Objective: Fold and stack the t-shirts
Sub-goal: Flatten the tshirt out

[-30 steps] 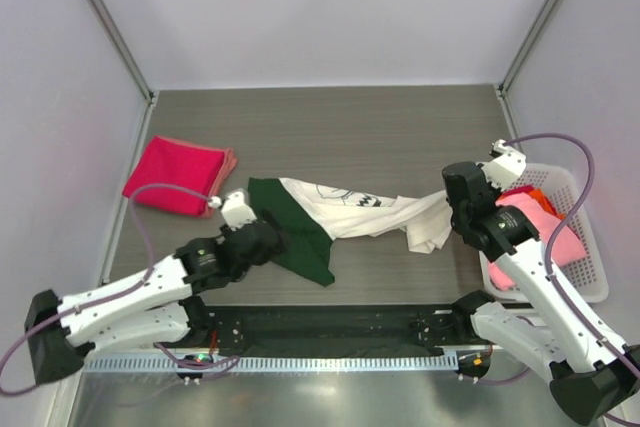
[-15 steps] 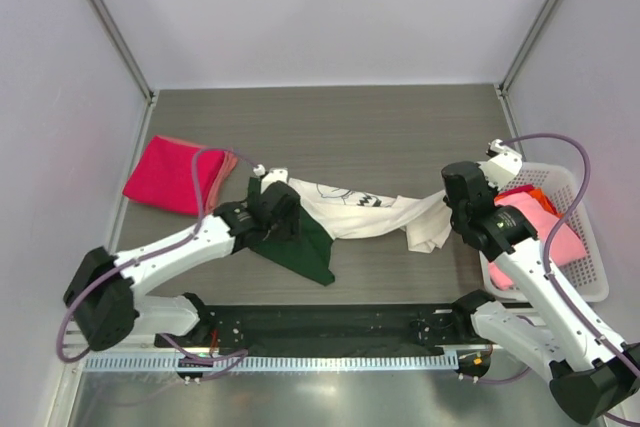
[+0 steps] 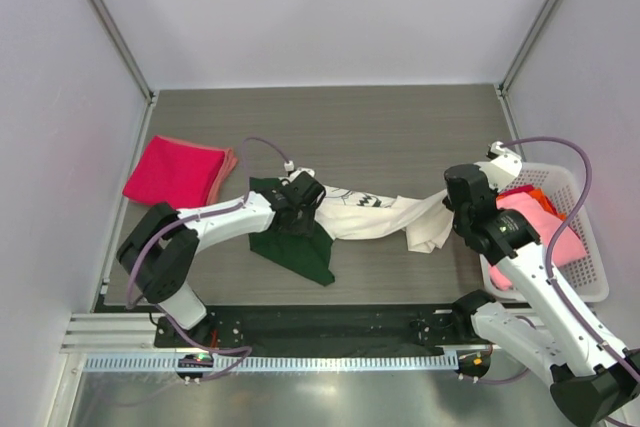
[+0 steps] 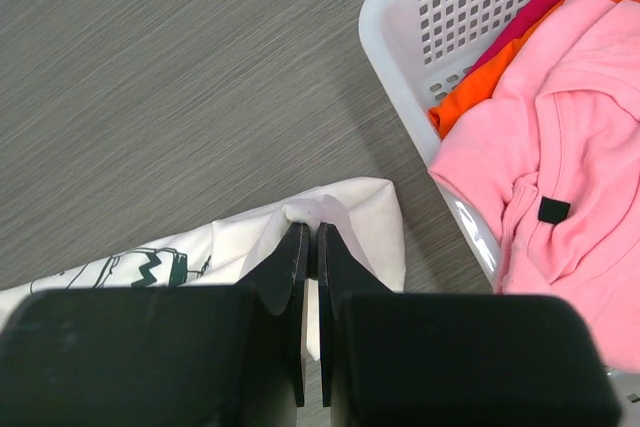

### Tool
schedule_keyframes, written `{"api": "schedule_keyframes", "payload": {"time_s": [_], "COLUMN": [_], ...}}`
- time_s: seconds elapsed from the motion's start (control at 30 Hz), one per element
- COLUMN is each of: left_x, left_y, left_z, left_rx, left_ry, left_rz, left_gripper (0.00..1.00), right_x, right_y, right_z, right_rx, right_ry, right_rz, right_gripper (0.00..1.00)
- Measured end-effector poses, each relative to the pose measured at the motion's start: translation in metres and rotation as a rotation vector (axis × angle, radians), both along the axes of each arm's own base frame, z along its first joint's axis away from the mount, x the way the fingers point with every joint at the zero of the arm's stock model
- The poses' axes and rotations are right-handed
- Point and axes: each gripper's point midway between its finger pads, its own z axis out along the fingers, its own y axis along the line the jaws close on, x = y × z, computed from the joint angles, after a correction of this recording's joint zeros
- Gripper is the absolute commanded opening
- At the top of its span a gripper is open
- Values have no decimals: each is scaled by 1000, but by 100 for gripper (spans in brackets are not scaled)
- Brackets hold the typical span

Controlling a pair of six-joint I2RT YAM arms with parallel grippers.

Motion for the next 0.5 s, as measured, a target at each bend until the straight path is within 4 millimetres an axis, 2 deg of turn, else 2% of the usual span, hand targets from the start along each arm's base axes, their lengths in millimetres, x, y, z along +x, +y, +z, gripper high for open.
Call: {"api": "schedule_keyframes", "payload": {"time_s": [0.07,0.17,0.2,0.27,0.4,0.5], "left_x": [3,5,6,5,1,-5], "left_y": [2,6,6,7,7,9], "left_z": [-5,-10,-11,-12,-10,-3], "left_rx": [4,3,2,-4,-24,-50], "left_ry": [14,32,36,43,49,46], "left_rz": [12,28,30,36,42,46], "left_gripper": [43,27,19,15,0,0], "right_x": [0,0,0,0,0,0], "right_y": [1,1,1,2,2,2], "right_z": [0,1,1,0,0,0], "right_rx": [3,6,6,8,9,9], "right_ry": [0,-2,-3,-2,0,-1], "right_rz": [3,6,6,9,11,11], "right_gripper": [1,1,1,1,1,1]}}
